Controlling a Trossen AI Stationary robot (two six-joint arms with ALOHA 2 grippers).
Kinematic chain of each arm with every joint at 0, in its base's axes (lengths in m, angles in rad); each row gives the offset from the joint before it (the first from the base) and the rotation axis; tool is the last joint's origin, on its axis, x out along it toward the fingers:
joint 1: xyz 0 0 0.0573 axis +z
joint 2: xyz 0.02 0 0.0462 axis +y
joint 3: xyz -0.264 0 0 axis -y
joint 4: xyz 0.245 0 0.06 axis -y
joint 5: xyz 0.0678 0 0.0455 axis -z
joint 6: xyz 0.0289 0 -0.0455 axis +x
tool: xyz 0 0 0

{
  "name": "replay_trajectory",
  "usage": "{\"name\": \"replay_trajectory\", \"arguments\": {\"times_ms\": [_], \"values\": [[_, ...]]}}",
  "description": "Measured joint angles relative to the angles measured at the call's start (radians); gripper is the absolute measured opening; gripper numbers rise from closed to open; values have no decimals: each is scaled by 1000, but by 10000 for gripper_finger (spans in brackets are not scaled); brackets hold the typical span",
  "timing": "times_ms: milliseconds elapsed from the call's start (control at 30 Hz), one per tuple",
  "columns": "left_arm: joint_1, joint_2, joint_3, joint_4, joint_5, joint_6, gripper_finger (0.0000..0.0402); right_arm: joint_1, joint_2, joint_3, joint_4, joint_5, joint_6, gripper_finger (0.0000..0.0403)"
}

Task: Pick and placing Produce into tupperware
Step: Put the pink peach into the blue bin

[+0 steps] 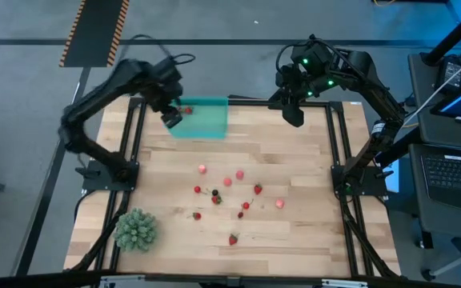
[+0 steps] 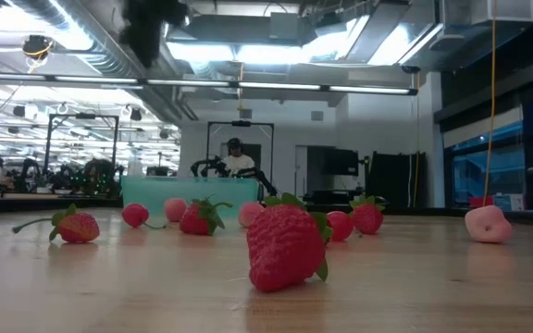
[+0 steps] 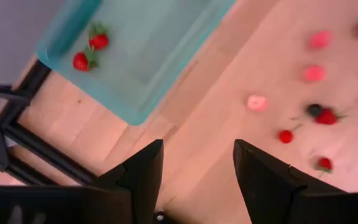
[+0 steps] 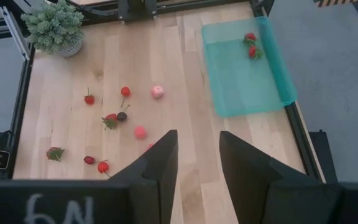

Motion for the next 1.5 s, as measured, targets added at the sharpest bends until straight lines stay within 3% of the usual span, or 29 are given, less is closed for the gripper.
{"name": "replay_trajectory", "arguments": {"times_ms": [267, 467, 667, 867, 1100, 1367, 1500], "values": [[-248, -261, 0, 55, -35, -167, 188, 1, 0, 0, -7, 0, 3, 121], [-410, -367, -16, 79, -240, -298, 188, 48, -5, -35, -83, 1, 79, 121], [-496, -461, -205, 189, -296, -352, 185, 160, -44, -241, -74, 0, 107, 121], [-540, -516, -407, 337, -213, -373, 164, 283, -99, -483, -72, 0, 208, 121], [-559, -511, -547, 472, -197, -372, 144, 434, -217, -715, -60, 4, 372, 121], [-559, -511, -663, 584, -203, -371, 134, 598, -439, -1021, 199, 261, 636, 121], [-559, -511, -706, 709, -205, -321, 128, 639, -502, -1169, 304, 285, 745, 121]]}}
